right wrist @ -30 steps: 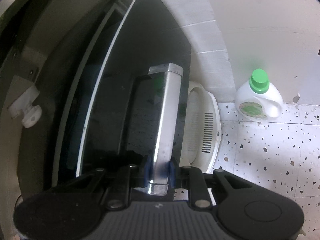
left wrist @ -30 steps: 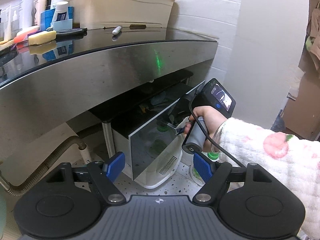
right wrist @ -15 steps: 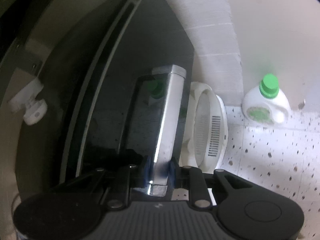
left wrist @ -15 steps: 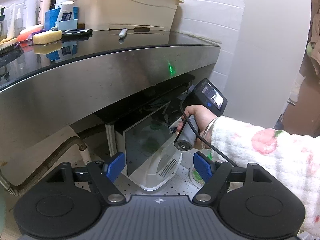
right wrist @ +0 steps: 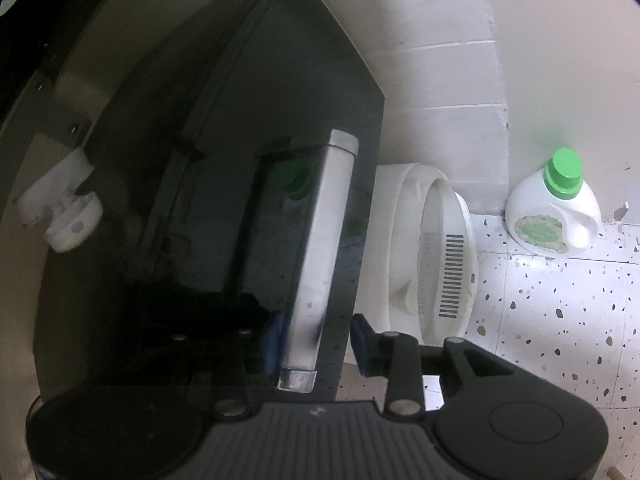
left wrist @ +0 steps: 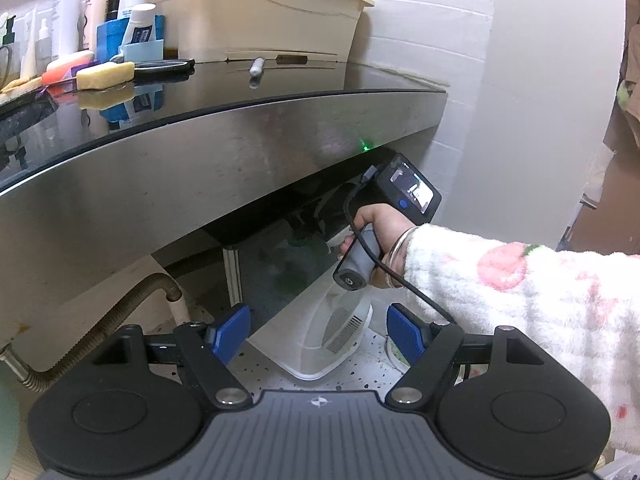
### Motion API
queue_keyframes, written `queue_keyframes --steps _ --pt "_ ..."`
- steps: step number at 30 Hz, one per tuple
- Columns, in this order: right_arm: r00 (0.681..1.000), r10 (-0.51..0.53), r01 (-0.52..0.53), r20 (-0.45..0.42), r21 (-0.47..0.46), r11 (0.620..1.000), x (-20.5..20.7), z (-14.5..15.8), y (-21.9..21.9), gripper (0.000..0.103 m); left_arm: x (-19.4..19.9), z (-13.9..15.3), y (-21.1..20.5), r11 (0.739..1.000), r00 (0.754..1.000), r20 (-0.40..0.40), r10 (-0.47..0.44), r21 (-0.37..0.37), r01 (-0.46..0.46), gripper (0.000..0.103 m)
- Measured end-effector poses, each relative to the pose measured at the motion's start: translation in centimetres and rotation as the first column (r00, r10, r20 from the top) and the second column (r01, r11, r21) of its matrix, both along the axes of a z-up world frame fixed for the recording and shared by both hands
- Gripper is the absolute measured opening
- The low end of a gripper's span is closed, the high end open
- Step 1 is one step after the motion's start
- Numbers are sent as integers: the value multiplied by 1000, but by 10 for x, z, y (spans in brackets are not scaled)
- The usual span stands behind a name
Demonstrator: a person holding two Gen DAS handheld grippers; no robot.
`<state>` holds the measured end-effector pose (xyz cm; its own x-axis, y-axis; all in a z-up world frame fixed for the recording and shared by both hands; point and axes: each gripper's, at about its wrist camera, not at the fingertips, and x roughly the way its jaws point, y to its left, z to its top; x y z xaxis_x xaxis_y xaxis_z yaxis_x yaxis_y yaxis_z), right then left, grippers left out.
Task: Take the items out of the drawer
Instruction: 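Push the drawer shut by its silver handle with the right tool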
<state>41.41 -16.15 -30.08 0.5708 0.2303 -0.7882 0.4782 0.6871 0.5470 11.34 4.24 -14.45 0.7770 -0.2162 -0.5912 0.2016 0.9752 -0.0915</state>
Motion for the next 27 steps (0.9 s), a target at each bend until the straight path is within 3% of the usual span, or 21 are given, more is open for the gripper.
queue_keyframes --steps 7,9,11,12,15,16,20,27 --pt "1000 11 -11 6 -18 1000 0 4 3 35 7 -6 5 1000 1000 -9 16 -11 -17 75" --pt "1000 19 -19 8 -56 998 -2 5 5 44 7 -5 5 1000 1000 -4 25 -15 -25 75" --pt "1000 20 -19 13 -88 996 -4 2 5 63 7 -4 5 999 999 2 33 -15 -33 75" --pt "1000 18 -16 18 -87 996 -6 -1 3 66 6 -3 5 999 999 2 36 -13 -36 76" --pt "999 -7 6 35 16 1000 -13 -10 -11 81 6 -3 4 999 999 -1 43 -15 -43 76" --pt "999 -12 10 39 54 998 -16 -11 -16 91 6 -3 5 999 999 -6 41 -24 -41 76" --pt "998 1 -6 65 86 996 -30 -5 -33 93 6 -4 5 997 999 -24 46 -60 -47 76" --pt "990 101 -99 97 -23 995 -86 12 -60 93 3 4 -8 998 1000 -14 -9 -69 8 76"
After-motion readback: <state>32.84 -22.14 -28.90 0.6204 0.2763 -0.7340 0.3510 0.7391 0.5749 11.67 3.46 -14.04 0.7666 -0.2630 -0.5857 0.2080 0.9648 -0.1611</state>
